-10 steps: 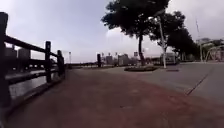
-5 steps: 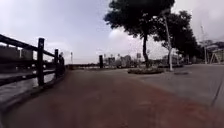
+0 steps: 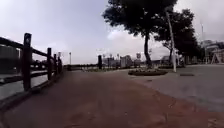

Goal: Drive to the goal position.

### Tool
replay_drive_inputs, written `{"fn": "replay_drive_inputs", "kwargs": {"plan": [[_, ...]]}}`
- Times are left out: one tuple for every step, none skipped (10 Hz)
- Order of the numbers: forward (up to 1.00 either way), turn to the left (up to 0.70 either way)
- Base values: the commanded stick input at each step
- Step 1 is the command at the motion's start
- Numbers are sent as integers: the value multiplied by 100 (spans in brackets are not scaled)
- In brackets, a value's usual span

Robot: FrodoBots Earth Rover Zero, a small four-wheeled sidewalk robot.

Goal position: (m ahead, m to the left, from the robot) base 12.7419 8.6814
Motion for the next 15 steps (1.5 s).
{"fn": "replay_drive_inputs", "kwargs": {"plan": [[100,0],[100,0],[75,0],[41,0],[9,0],[0,0],[0,0],[0,0],[0,-13],[0,-72],[0,-100],[0,-94],[0,-37],[0,0],[0,0]]}}
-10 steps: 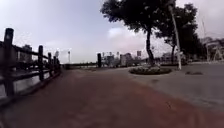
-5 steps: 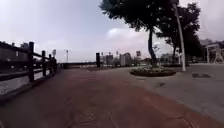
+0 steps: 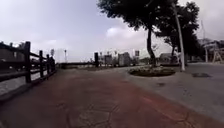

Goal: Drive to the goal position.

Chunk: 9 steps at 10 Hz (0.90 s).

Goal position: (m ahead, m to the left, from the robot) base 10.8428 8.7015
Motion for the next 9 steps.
{"fn": "replay_drive_inputs", "kwargs": {"plan": [[0,0],[0,0],[0,0],[0,0],[6,0],[32,0],[92,0],[98,0],[97,0]]}}
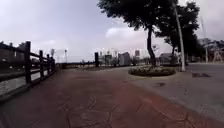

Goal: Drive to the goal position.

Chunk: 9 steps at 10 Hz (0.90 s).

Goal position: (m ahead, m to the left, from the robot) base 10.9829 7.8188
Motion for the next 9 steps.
{"fn": "replay_drive_inputs", "kwargs": {"plan": [[97,20],[96,38],[92,27],[91,0],[91,0],[91,0],[91,23],[91,37],[91,16]]}}
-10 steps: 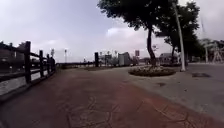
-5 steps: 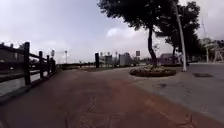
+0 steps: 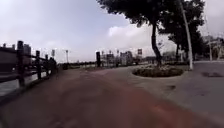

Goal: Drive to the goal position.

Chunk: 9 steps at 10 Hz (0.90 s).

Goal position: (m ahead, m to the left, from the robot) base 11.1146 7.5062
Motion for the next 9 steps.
{"fn": "replay_drive_inputs", "kwargs": {"plan": [[91,0],[91,0],[91,0],[91,18],[91,31],[91,37],[91,37],[91,17],[91,1]]}}
